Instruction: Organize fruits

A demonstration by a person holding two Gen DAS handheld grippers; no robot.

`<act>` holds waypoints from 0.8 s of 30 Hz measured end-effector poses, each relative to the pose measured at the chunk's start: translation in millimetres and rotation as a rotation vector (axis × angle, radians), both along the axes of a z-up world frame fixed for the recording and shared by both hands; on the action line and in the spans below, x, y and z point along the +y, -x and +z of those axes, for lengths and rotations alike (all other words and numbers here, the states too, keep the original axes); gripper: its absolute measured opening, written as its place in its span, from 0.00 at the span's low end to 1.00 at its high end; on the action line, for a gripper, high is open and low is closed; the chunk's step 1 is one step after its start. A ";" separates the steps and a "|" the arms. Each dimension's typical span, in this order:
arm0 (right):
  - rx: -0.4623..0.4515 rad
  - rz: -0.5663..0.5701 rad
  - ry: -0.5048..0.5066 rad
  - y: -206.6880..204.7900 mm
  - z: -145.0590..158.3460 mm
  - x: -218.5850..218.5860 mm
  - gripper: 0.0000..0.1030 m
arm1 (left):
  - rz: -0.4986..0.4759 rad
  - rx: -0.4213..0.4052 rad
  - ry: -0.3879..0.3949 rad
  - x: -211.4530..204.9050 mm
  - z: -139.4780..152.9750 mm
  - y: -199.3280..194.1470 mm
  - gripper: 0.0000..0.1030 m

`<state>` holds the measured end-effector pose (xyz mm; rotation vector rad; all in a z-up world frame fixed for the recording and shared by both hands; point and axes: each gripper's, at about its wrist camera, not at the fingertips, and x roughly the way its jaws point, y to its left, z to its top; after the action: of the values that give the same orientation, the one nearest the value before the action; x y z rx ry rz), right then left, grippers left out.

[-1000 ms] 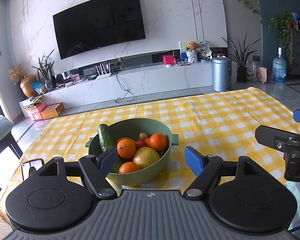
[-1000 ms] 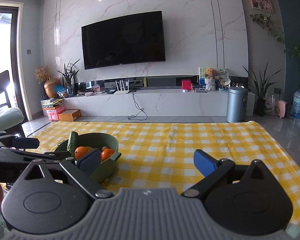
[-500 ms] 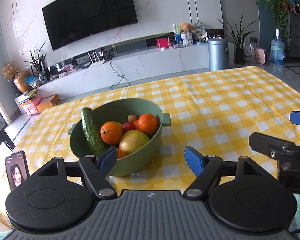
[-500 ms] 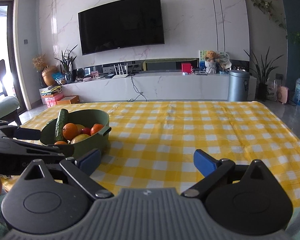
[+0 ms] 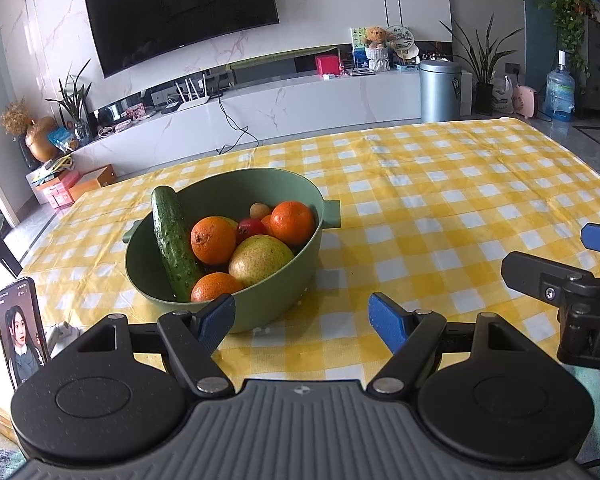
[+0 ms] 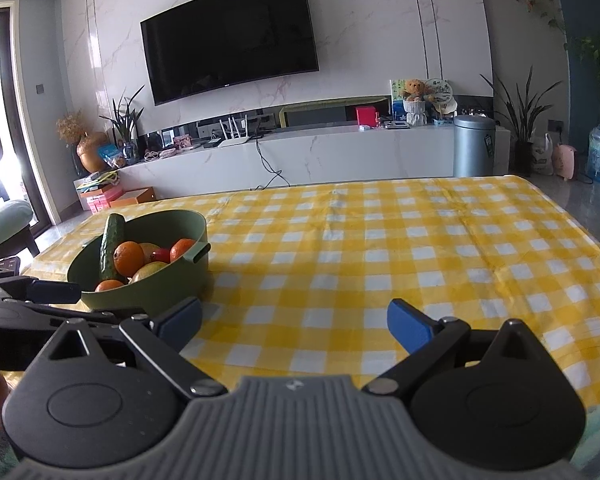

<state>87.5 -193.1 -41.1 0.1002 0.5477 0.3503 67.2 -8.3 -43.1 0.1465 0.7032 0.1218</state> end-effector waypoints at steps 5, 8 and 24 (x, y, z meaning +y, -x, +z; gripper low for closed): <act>0.000 0.002 0.005 0.6 -0.5 0.6 0.93 | 0.000 -0.002 0.001 0.4 1.2 0.1 0.87; 0.003 0.002 0.005 0.5 -1.1 0.8 0.93 | -0.001 -0.005 0.003 0.1 3.6 -0.1 0.87; 0.011 0.002 0.007 -1.3 -3.1 1.3 0.93 | -0.002 -0.007 0.003 -0.5 3.9 0.8 0.87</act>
<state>88.8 -191.8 -44.2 0.0949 0.5597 0.3501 66.4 -8.8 -39.3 0.1434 0.6963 0.1195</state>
